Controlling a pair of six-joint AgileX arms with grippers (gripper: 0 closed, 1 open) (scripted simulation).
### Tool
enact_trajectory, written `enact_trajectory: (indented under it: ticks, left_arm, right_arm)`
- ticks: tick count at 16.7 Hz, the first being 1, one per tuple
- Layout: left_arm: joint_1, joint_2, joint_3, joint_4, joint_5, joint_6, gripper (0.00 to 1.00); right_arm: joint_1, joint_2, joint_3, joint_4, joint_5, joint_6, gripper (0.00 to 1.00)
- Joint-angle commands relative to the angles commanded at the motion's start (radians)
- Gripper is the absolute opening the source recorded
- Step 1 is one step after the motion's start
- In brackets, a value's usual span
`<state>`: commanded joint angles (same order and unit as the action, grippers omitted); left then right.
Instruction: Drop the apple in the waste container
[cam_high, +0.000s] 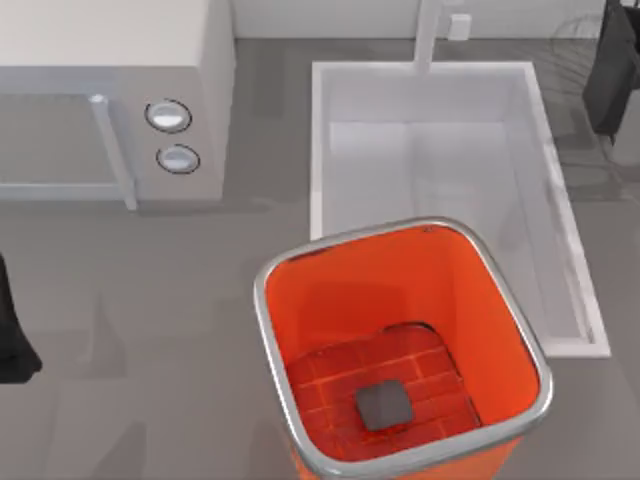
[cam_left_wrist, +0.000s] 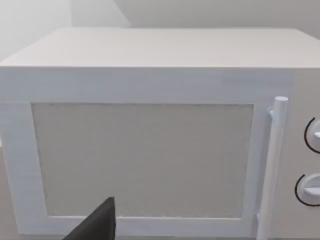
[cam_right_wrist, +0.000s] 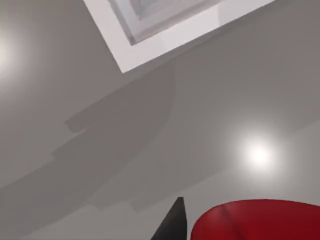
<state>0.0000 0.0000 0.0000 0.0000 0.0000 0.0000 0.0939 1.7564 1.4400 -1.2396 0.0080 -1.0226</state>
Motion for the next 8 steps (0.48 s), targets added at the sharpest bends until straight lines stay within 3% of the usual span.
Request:
enact_trajectory:
  ticks: [8]
  left_arm:
    - [0.0, 0.0, 0.0, 0.0, 0.0, 0.0, 1.0]
  right_arm:
    - [0.313, 0.08, -0.018, -0.033, 0.024, -1.069, 0.0]
